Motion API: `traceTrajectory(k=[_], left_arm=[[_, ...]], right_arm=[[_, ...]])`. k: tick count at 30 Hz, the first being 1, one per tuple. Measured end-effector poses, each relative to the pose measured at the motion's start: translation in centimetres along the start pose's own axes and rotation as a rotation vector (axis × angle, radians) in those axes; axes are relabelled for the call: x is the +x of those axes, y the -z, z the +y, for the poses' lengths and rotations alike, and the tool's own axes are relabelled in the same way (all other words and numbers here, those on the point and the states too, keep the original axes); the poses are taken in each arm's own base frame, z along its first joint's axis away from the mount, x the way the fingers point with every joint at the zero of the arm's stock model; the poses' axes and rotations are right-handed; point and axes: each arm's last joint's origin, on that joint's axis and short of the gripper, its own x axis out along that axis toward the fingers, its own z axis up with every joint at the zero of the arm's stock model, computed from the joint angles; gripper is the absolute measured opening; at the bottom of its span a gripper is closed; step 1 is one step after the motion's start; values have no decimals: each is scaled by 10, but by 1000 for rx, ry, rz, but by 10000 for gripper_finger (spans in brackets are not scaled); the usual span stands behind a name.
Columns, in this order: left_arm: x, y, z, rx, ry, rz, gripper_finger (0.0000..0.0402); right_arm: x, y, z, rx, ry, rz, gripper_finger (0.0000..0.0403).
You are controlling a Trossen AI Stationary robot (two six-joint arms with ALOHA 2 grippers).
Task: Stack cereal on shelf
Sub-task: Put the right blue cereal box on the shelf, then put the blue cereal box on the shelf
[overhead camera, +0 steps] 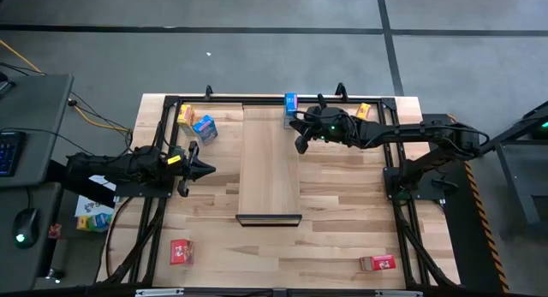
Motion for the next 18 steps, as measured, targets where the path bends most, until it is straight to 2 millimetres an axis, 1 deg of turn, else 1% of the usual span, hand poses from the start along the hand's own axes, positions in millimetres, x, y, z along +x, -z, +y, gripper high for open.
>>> traceTrajectory(k=[6,9,11,14,18], left_arm=[[0,0,0,0,0,0,5],[0,0,0,0,0,0,5],[0,0,0,0,0,0,5],[0,0,0,0,-1,0,5],[0,0,0,0,0,0,5]], right_arm=[[0,0,1,0,-19,2,0],[-1,0,3,0,-93,20,0],[-5,1,6,-6,-149,44,0],[-17,1,9,-55,-194,97,0],[-48,-5,6,-119,-151,135,0]])
